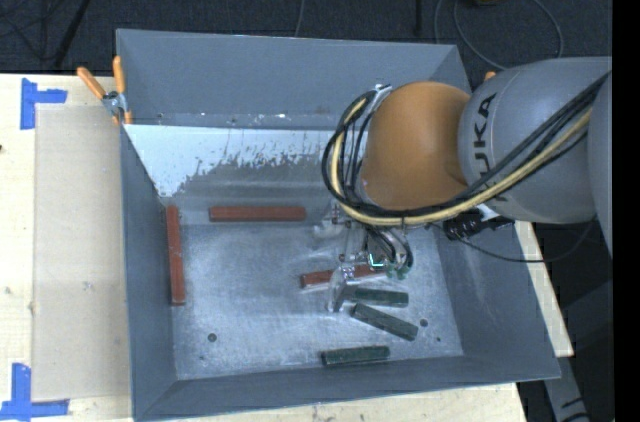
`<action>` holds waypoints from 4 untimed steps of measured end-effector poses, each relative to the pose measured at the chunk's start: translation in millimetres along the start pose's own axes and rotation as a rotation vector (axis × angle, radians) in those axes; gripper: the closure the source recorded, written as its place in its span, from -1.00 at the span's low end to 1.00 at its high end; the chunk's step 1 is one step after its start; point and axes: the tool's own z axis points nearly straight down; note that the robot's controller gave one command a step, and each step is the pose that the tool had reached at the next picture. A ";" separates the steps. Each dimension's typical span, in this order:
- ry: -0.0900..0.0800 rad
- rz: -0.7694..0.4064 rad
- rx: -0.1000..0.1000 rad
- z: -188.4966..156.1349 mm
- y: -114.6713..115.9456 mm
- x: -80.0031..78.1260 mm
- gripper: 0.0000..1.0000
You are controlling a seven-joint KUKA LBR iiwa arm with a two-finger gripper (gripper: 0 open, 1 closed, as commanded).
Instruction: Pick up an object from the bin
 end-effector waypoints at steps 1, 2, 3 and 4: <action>-0.008 0.002 0.000 -4.0 -0.3 -1.9 -1.00; -0.013 0.057 -0.001 62.2 -59.4 -10.8 -1.00; -0.014 0.084 -0.008 76.4 -78.0 -15.6 -1.00; -0.011 0.169 -0.001 61.7 -76.5 -9.2 -1.00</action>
Offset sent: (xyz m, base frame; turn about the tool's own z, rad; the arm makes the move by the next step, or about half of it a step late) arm 0.0106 -0.0758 -0.0801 0.0732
